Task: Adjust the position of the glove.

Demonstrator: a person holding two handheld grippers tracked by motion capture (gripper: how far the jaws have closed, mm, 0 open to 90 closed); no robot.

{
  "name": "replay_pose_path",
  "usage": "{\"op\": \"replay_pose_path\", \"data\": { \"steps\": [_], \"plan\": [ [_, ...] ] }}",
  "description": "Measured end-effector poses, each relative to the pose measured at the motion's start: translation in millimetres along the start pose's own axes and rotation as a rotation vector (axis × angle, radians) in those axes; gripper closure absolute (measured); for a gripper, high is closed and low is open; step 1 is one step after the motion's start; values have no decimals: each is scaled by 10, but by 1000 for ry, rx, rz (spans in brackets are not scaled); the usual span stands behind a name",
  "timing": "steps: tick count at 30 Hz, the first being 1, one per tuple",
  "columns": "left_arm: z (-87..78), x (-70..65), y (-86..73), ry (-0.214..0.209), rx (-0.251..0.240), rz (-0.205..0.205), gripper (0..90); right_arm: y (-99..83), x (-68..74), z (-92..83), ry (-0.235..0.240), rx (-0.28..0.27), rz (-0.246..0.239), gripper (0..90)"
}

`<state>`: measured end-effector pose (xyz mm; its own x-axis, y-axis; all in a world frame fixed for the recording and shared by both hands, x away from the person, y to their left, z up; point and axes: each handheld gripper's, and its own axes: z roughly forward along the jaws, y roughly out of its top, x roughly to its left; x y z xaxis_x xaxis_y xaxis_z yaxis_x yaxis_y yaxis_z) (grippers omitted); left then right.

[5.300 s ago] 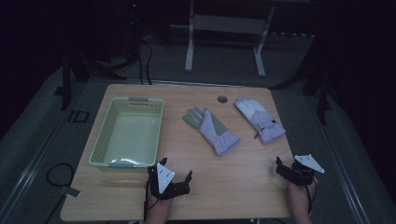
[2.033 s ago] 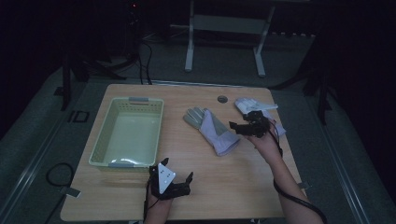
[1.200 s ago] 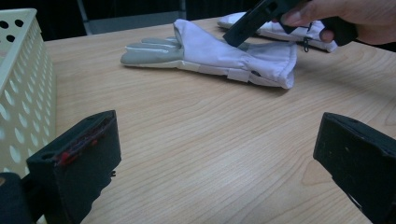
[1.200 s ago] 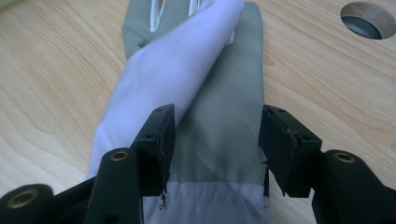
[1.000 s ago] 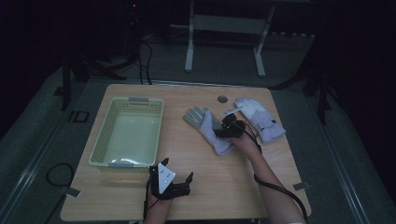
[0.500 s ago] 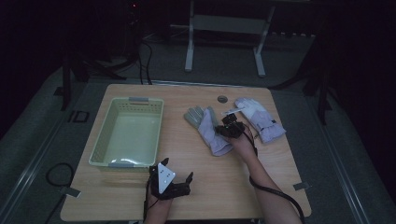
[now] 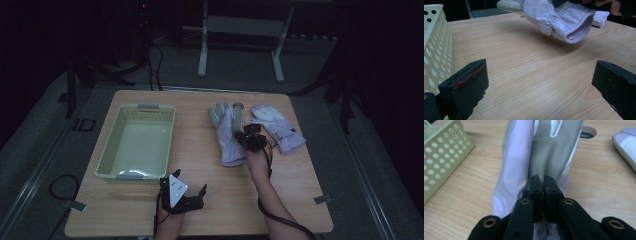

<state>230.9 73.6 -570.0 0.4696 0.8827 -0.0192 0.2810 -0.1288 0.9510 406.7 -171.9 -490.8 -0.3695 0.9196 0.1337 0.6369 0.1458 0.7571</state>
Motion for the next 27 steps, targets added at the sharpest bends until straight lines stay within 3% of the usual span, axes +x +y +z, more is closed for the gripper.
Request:
{"op": "replay_pose_path", "data": {
  "steps": [2, 6, 8, 20, 21, 23, 27],
  "plan": [
    [-1, 1, 0, 0, 1, 0, 9, -25, -4, -51, -5, -18, 47, 864],
    [-1, 2, 1, -2, 4, 3, 8, -91, 39, -140, -44, -47, 72, 863],
    [0, 1, 1, -1, 5, 3, 9, -138, 38, -153, -33, -53, 102, 863],
    [3, 0, 2, -2, 7, 4, 9, -365, 65, 122, -24, 36, 127, 854],
    [2, 0, 2, -2, 6, 6, 9, -386, 60, 154, -29, 41, 123, 829],
    [1, -1, 2, -2, 5, 6, 9, -429, 45, 221, -35, 58, 127, 687],
    [2, 0, 2, -3, 5, 7, 9, -468, 30, 251, -32, 57, 114, 574]
  ]
}}
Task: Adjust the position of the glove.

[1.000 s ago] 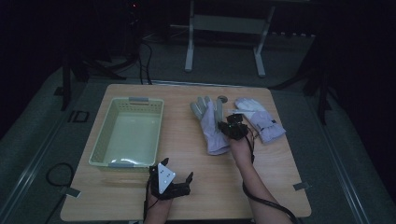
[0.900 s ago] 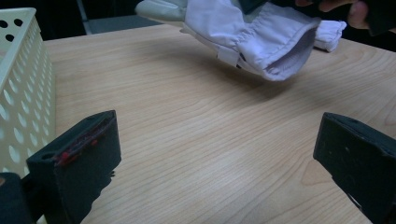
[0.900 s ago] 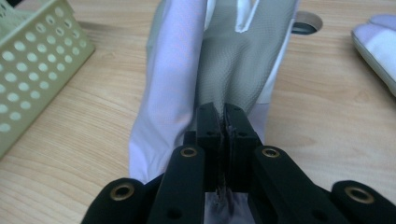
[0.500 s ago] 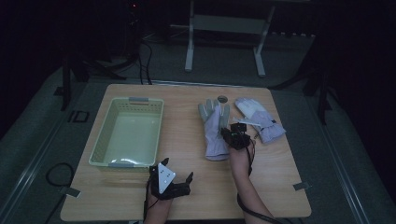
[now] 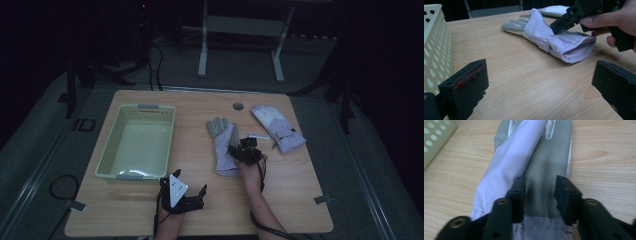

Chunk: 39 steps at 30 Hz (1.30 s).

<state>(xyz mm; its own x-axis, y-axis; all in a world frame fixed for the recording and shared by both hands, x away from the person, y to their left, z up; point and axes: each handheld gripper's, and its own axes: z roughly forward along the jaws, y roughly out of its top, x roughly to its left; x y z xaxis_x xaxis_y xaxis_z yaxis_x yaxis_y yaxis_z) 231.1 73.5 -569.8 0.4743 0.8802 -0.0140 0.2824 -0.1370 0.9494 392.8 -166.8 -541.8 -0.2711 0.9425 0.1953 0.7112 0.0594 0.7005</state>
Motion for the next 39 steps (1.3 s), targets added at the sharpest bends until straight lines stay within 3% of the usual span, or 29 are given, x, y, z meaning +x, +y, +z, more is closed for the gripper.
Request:
{"op": "replay_pose_path", "data": {
  "steps": [3, 10, 14, 21, 29, 36, 39],
  "plan": [
    [0, -1, 1, 0, 2, 2, 9, 44, 2, -44, -4, 6, -31, 521],
    [0, -2, 0, 2, 1, 3, 9, 170, -75, -228, 10, -17, -99, 496],
    [1, -2, 1, 2, 2, 1, 9, 238, -177, -347, -19, -40, -167, 472],
    [4, -4, 1, 4, 2, -2, 9, 345, -497, -525, -19, -75, -201, 472],
    [4, -3, 1, 4, 3, -4, 9, 403, -868, -576, -18, -46, -234, 492],
    [5, -3, 2, 7, 4, -6, 9, 533, -1225, -636, -61, -15, -261, 513],
    [3, -1, 0, 9, 1, -5, 9, 618, -1343, -669, -28, -25, -260, 526]
  ]
}}
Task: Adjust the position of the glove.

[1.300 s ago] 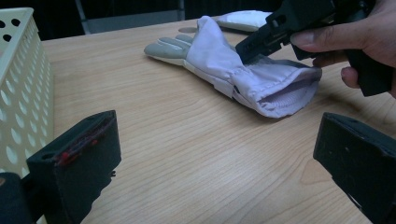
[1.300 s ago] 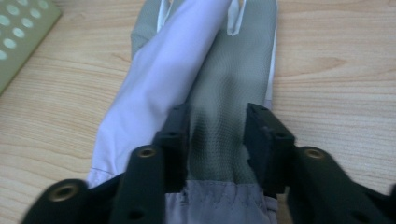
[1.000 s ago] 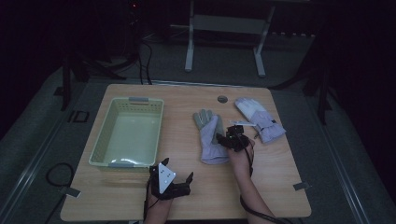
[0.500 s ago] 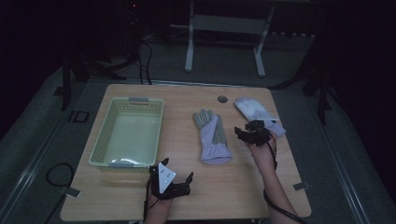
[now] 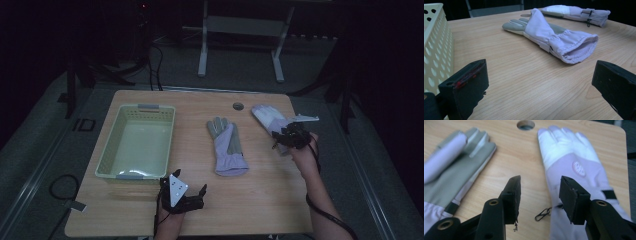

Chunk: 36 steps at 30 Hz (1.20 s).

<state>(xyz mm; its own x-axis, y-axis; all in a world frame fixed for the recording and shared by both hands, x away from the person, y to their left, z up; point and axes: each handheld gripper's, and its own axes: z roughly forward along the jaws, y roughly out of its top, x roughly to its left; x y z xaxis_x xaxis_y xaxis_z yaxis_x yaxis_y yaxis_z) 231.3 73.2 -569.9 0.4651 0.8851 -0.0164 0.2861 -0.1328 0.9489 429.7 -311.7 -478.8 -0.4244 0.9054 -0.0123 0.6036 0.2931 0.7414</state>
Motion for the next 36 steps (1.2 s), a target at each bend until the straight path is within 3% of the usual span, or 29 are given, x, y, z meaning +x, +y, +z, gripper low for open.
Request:
{"op": "replay_pose_path", "data": {
  "steps": [2, 4, 13, 21, 28, 31, 33, 34, 36],
  "plan": [
    [-1, -1, -1, 1, -2, 0, 9, 24, -67, 19, -25, 12, -39, 534],
    [-5, -1, -2, 1, -4, 0, 9, 49, -142, 55, -23, 20, -45, 534],
    [-11, -1, -5, 3, -10, -1, 9, 136, -424, 292, -55, 23, -1, 534],
    [-1, -5, -1, 4, -3, 0, 9, 186, -553, 542, -58, 74, 9, 506],
    [-16, -1, -9, -2, -20, -2, 9, 190, -613, 698, -65, 114, -15, 479],
    [-22, 10, -11, -6, -24, -13, 9, 141, -661, 805, -41, 150, -11, 442],
    [-22, 14, -12, -8, -25, -17, 9, 93, -686, 862, -3, 172, 22, 442],
    [-21, 13, -12, -7, -25, -18, 9, 71, -697, 878, 12, 168, 42, 459],
    [-20, 9, -11, -7, -24, -13, 9, 43, -711, 880, 33, 148, 37, 502]
  ]
}}
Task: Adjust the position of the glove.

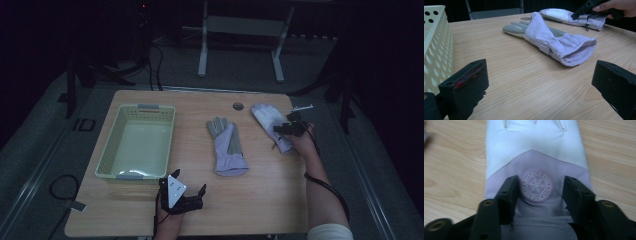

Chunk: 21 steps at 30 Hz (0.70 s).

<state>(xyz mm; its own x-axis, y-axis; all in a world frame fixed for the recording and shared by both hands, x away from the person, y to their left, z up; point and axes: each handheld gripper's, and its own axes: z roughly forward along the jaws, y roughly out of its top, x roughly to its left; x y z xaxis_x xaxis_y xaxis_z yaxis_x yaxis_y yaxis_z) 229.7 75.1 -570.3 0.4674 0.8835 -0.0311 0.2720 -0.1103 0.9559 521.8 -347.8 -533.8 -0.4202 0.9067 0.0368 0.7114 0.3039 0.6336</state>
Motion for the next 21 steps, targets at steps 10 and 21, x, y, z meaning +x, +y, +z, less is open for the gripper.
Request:
{"op": "replay_pose_path", "data": {
  "steps": [10, 21],
  "plan": [
    [1, 1, 1, 0, 1, 0, 9, 18, 80, -10, -8, 11, 14, 693],
    [0, -2, 1, 3, 2, 3, 9, 51, 242, -209, -35, 23, 85, 791]
  ]
}}
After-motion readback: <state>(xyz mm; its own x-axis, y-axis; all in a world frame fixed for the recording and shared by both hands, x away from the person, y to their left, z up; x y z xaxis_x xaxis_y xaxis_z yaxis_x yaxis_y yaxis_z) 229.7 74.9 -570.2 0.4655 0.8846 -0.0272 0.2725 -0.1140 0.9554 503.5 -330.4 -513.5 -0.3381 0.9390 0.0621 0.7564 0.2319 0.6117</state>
